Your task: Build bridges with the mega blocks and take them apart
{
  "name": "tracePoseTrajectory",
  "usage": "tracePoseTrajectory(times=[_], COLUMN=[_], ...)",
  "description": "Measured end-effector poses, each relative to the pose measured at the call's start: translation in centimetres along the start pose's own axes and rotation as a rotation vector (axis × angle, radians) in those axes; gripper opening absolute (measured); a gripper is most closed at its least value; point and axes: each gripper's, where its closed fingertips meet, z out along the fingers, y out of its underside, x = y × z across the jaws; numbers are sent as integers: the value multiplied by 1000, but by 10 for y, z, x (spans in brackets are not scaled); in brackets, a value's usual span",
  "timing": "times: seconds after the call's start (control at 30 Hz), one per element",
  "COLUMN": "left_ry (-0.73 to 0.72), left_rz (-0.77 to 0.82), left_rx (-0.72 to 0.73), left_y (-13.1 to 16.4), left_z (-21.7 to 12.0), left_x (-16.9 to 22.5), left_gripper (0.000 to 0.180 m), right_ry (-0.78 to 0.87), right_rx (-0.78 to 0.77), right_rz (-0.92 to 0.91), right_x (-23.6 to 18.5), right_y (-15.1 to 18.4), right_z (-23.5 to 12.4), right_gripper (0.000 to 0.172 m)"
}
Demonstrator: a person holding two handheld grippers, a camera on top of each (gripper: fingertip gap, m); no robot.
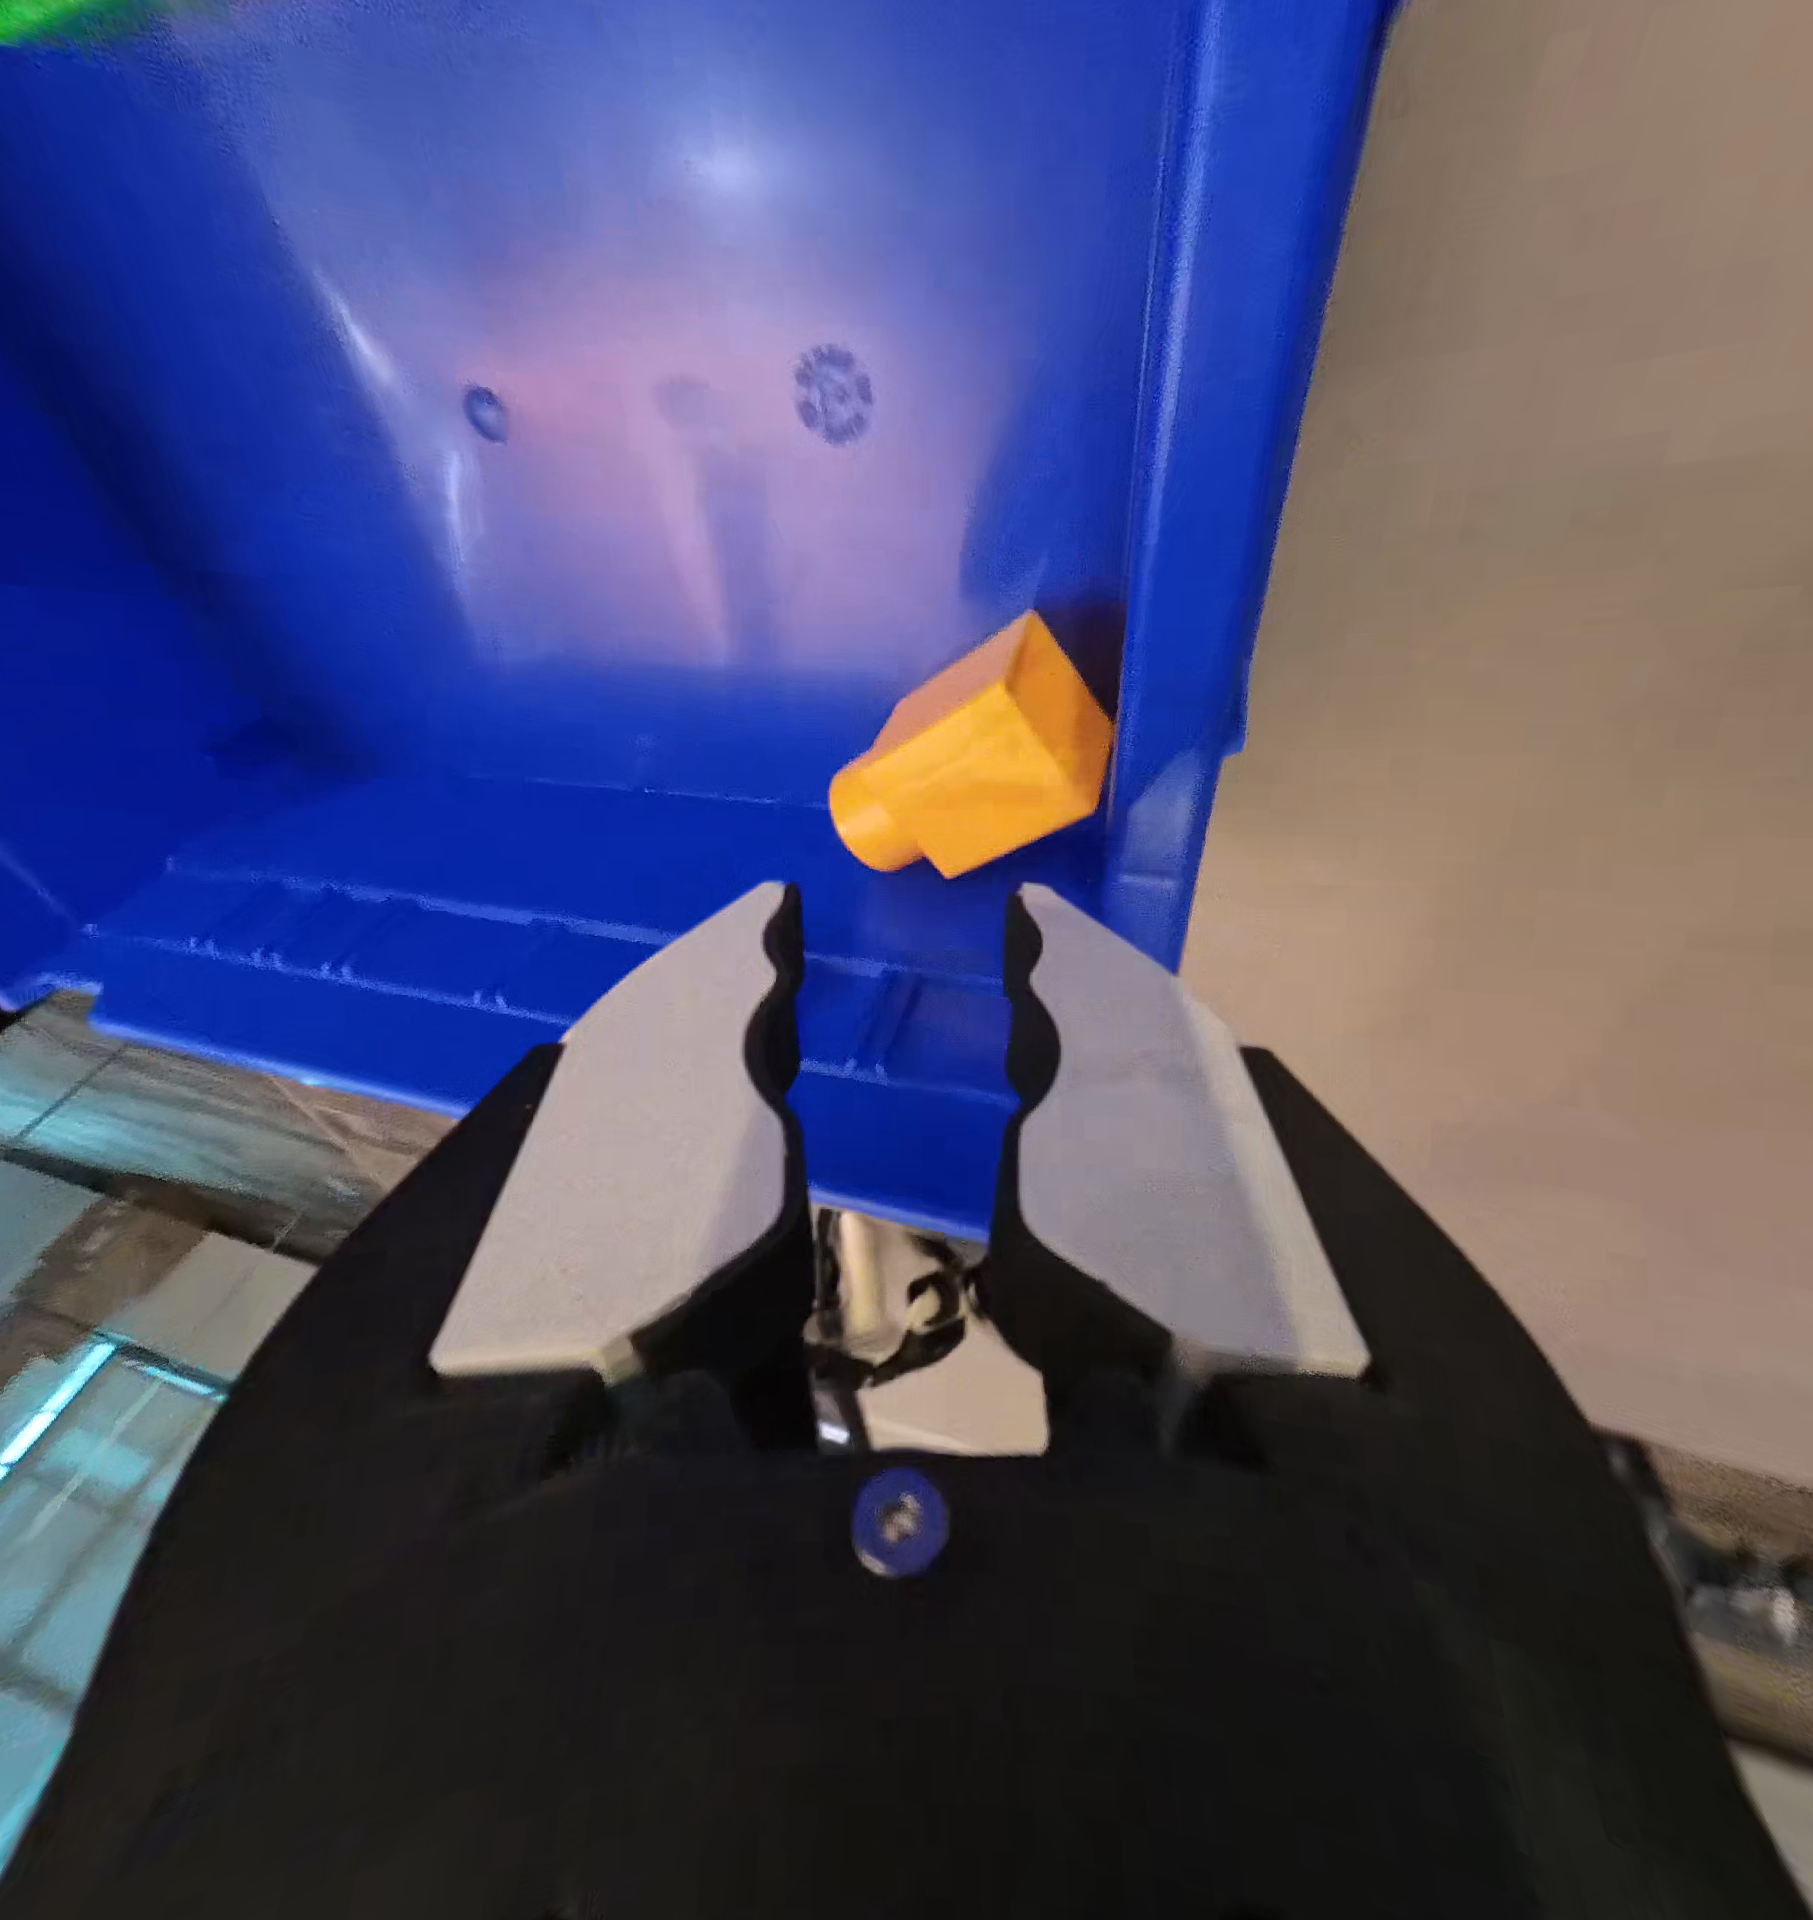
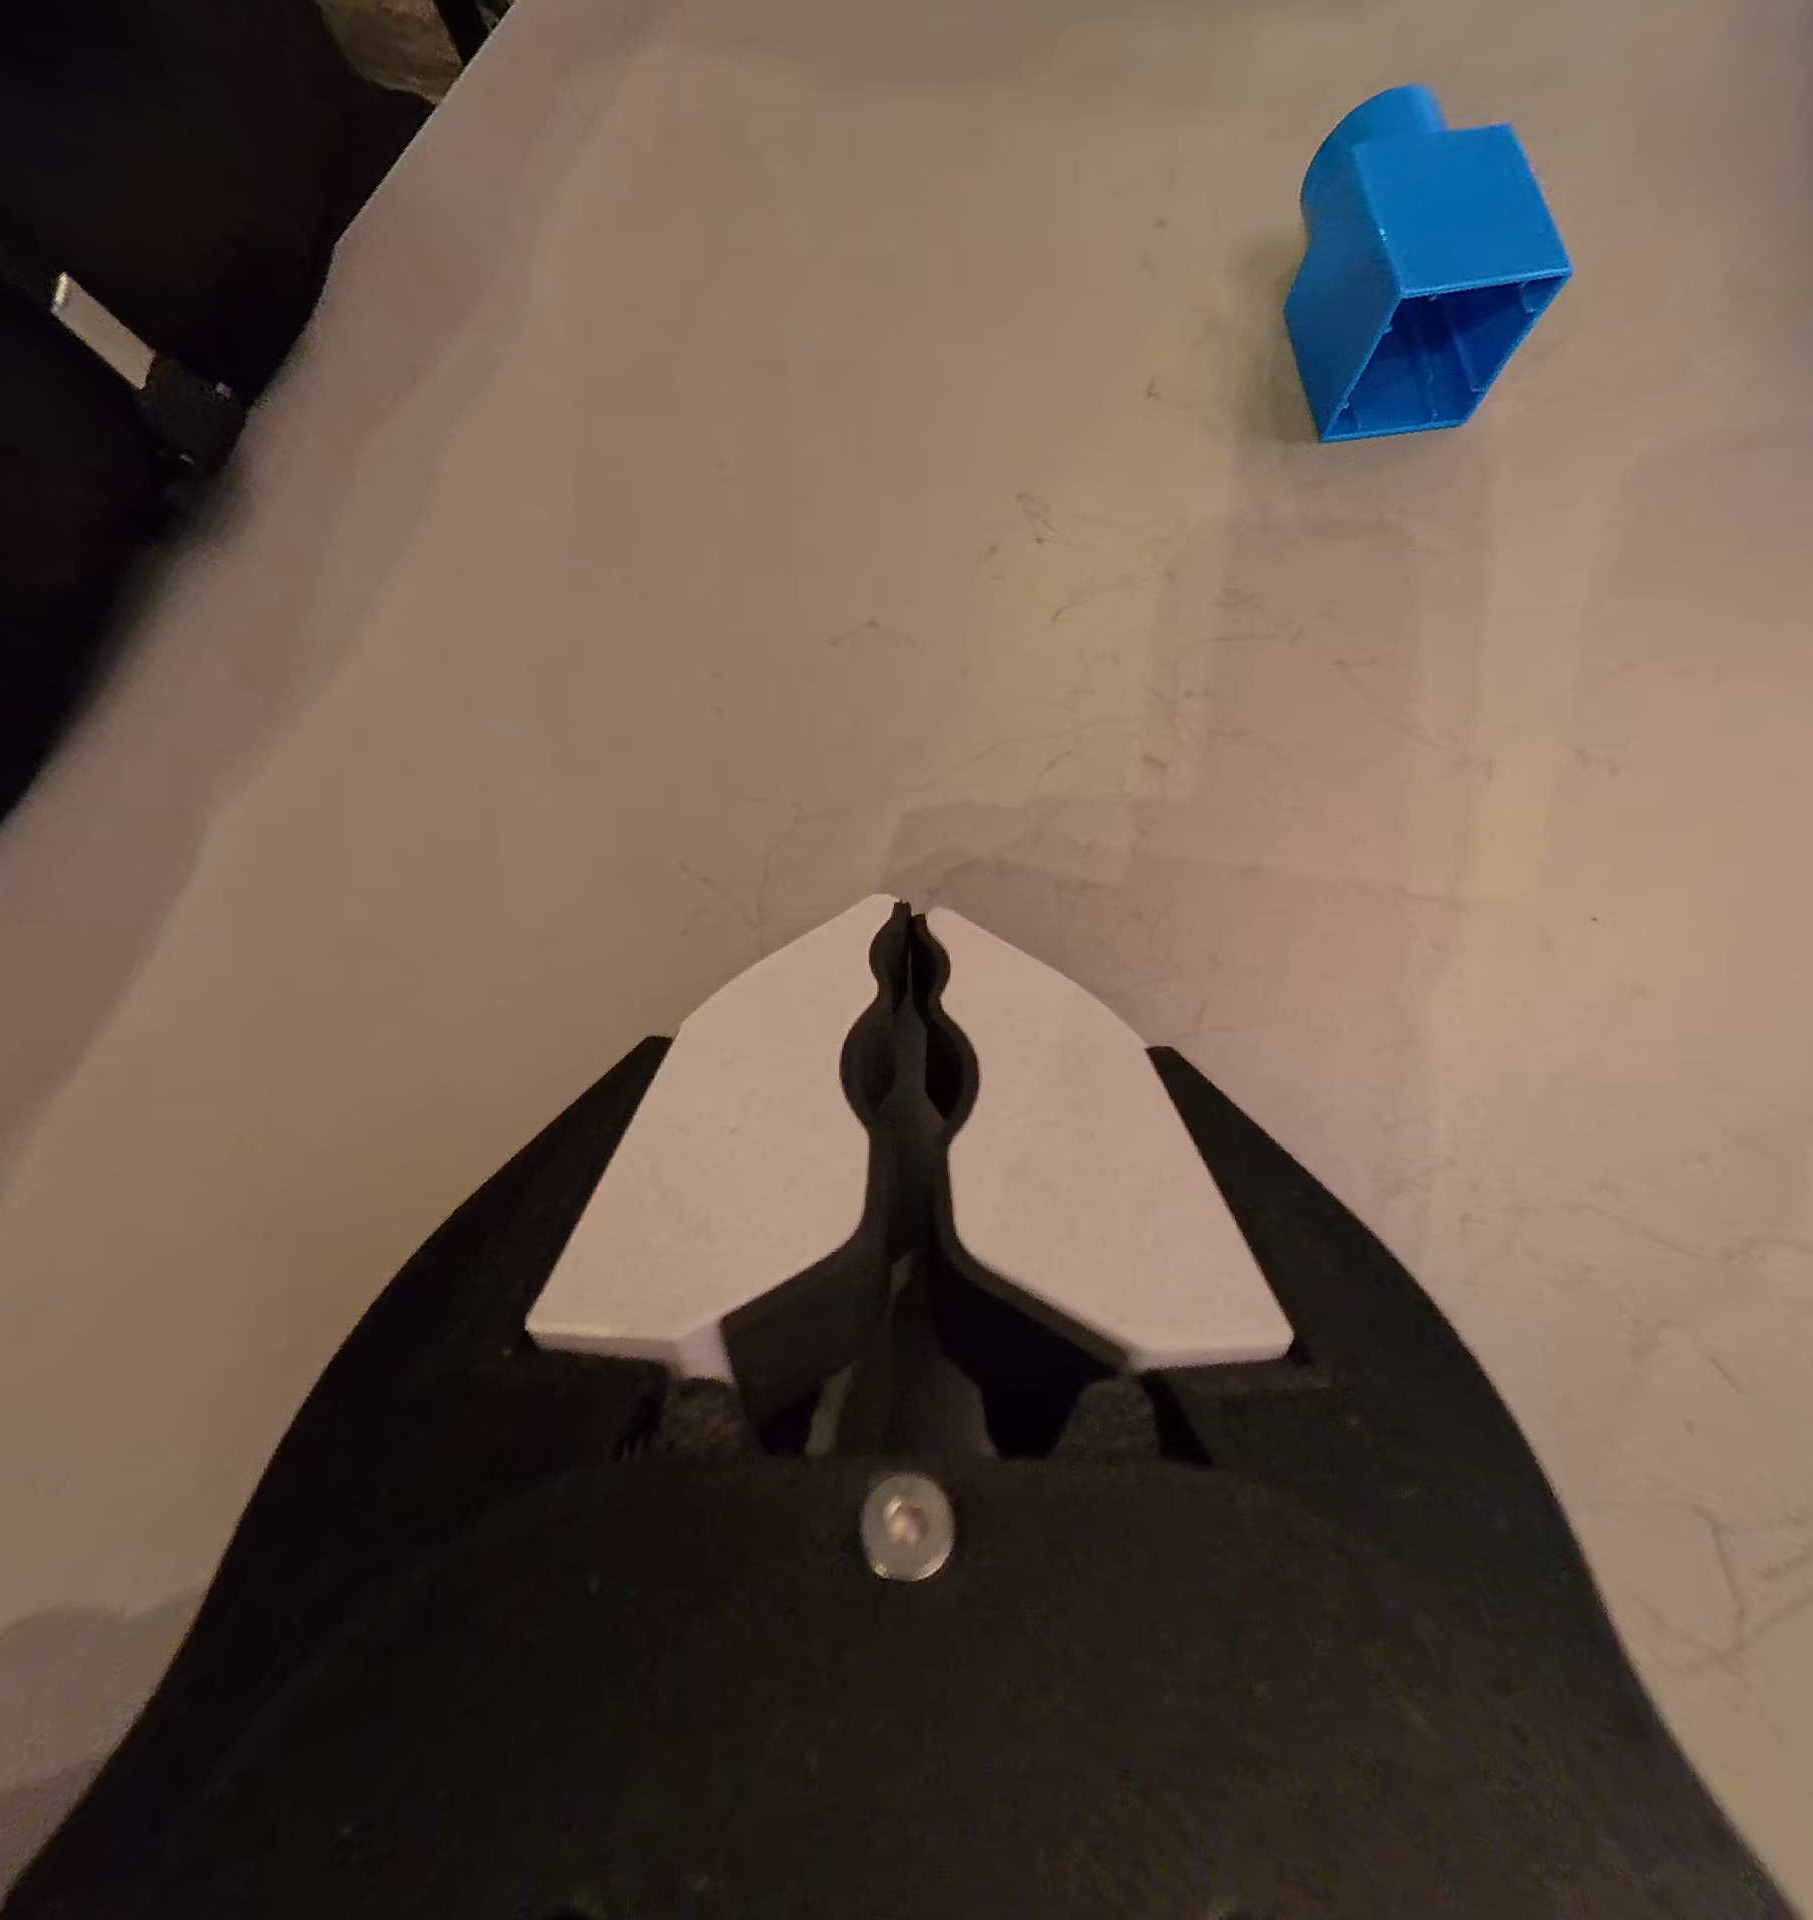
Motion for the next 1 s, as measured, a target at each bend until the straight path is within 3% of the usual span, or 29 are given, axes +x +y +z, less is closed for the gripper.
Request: tracePoseTrajectory(times=[0.1, 0.33, 0.6, 0.8, 1.0], left_ry=[9, 9, 64, 102, 105], left_rz=[74, 227, 160, 327, 401], left_rx=[-81, -160, -151, -282, -297], left_y=[7, -9, -12, 13, 5], left_z=[12, 25, 27, 25, 36], left_x=[-3, -9, -10, 4, 3], left_gripper=[42, 46, 34, 43, 36], right_ry=[-6, -9, -11, -15, -16], right_rx=[5, 14, 16, 19, 22], right_rz=[5, 7, 6, 9, 7], right_x=[0, -1, -1, -1, -2], right_y=[0, -1, -1, -1, -1], right_z=[-1, -2, -2, -3, -3], right_gripper=[0, 0, 0, 0, 0])
